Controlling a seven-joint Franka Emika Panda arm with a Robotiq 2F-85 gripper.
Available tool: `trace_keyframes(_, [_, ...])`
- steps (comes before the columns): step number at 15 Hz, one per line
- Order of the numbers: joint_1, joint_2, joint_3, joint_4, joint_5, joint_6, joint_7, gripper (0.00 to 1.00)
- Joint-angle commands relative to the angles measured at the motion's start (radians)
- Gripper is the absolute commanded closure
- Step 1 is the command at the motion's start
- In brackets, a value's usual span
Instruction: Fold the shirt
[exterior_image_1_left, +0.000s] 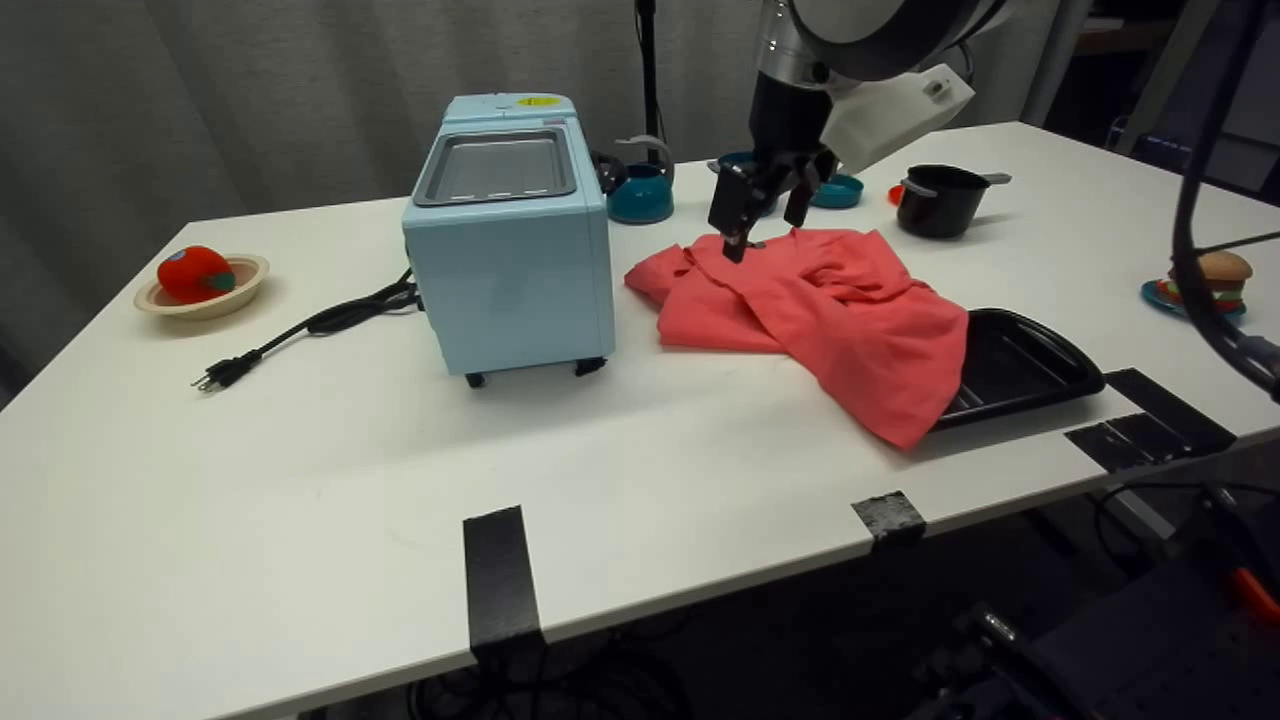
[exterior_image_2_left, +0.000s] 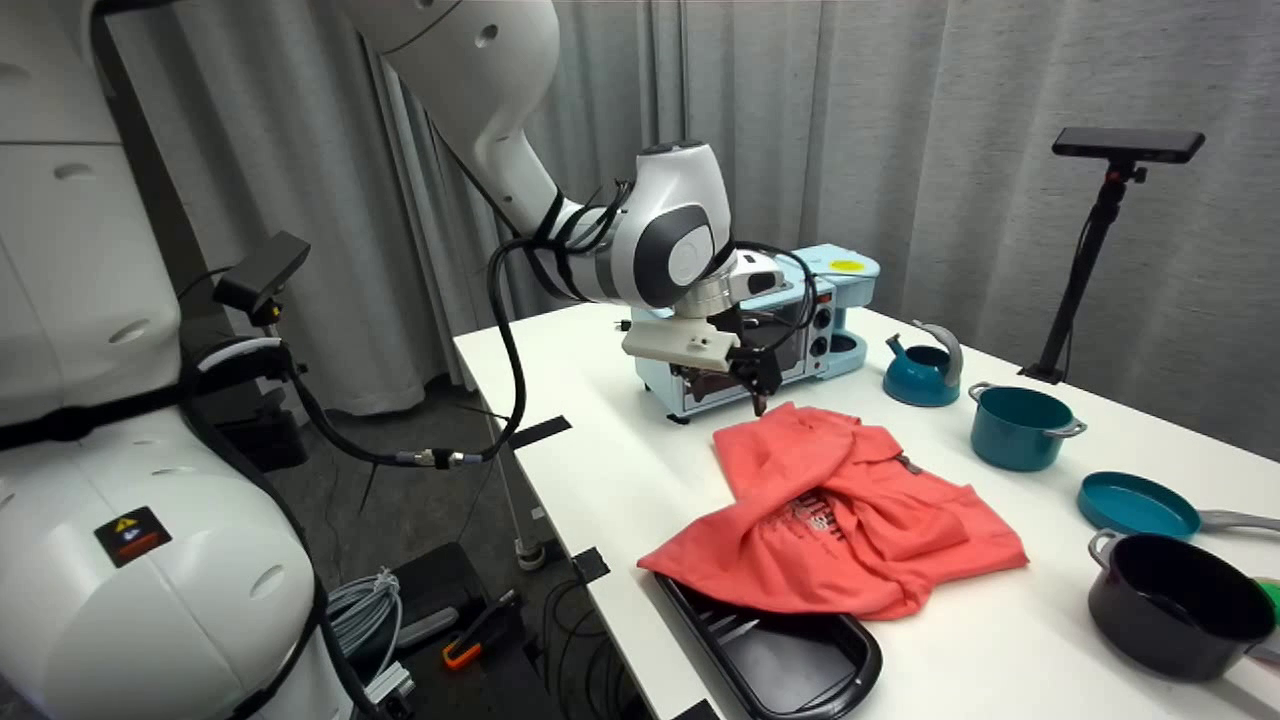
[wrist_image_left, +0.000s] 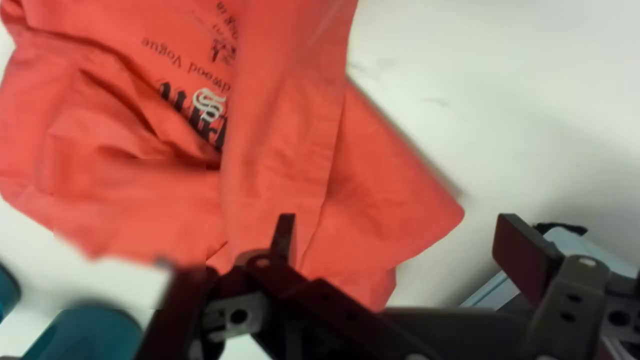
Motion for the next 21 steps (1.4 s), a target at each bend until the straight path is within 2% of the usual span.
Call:
trace_keyframes(1, [-0.085, -0.09, 0.102, -0.107, -0.039, -0.036, 0.06, 0.0])
trace_keyframes(6, [-0.147, -0.121, 0.153, -0.201, -0.049, -0.04, 0.095, 0.0])
trace_keyframes(13, [-0.214, -0.149, 0.156, -0.296, -0.06, -0.01, 0.106, 0.0])
trace_keyframes(17, [-0.244, -0.126, 0.152, -0.31, -0.12, 0.018, 0.157, 0.0])
trace_keyframes(21, [-0.252, -0.073, 0.155, -0.303, -0.091, 0.072, 0.127, 0.0])
